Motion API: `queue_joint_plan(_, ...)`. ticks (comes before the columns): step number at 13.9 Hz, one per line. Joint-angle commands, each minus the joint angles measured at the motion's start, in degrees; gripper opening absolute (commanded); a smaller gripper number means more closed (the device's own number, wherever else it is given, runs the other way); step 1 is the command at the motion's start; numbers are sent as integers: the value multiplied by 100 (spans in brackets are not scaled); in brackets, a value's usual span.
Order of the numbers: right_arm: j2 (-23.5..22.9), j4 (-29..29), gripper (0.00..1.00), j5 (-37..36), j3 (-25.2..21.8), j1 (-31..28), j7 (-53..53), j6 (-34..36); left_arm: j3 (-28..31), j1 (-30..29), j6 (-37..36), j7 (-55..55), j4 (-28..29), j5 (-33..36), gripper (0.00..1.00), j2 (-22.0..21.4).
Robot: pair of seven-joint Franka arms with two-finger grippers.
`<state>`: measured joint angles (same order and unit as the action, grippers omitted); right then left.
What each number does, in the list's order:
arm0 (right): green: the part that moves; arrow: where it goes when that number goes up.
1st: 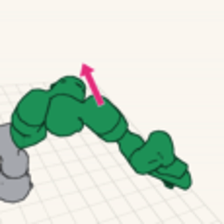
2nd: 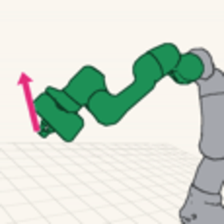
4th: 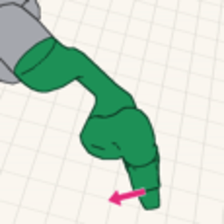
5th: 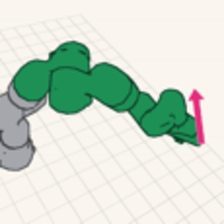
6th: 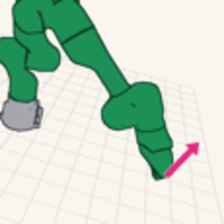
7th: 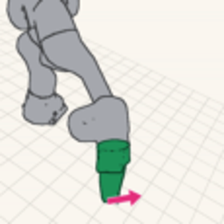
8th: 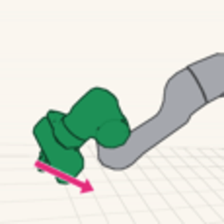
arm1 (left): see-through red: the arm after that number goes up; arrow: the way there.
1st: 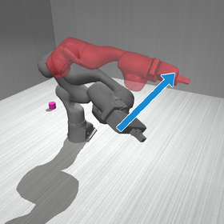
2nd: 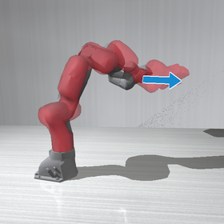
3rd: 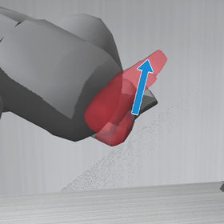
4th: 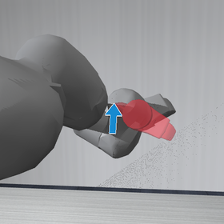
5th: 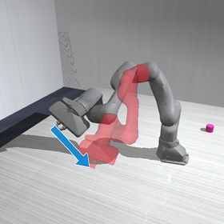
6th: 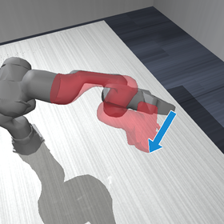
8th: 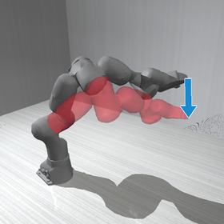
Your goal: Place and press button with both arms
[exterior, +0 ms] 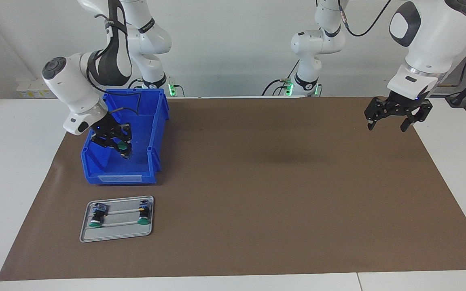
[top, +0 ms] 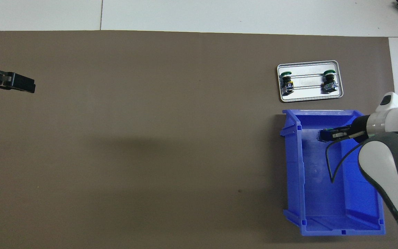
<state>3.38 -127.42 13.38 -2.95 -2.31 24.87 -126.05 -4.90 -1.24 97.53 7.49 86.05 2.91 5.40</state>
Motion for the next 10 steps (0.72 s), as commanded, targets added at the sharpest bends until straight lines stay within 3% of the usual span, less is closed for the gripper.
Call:
queue_joint_plan(1, 49, -318, 0, 243, 57, -67, 193, -341, -11, -25, 82, -54, 219, 96, 100, -171)
queue_joint_plan(2, 49, -336, 3, 339, 57, -76, 193, -341, -11, -25, 82, -54, 219, 96, 100, -171)
queue_joint_plan(3, 49, -397, 20, 393, 57, -68, 193, -359, -11, -25, 82, -54, 219, 96, 100, -171)
queue_joint_plan(5, 40, -424, 100, 393, 49, -76, 115, -377, -11, -25, 82, -54, 219, 96, 100, -171)
queue_joint_plan(10, 93, -12, 100, 262, 49, 20, -604, -289, -11, -25, 82, -54, 219, 96, 100, -171)
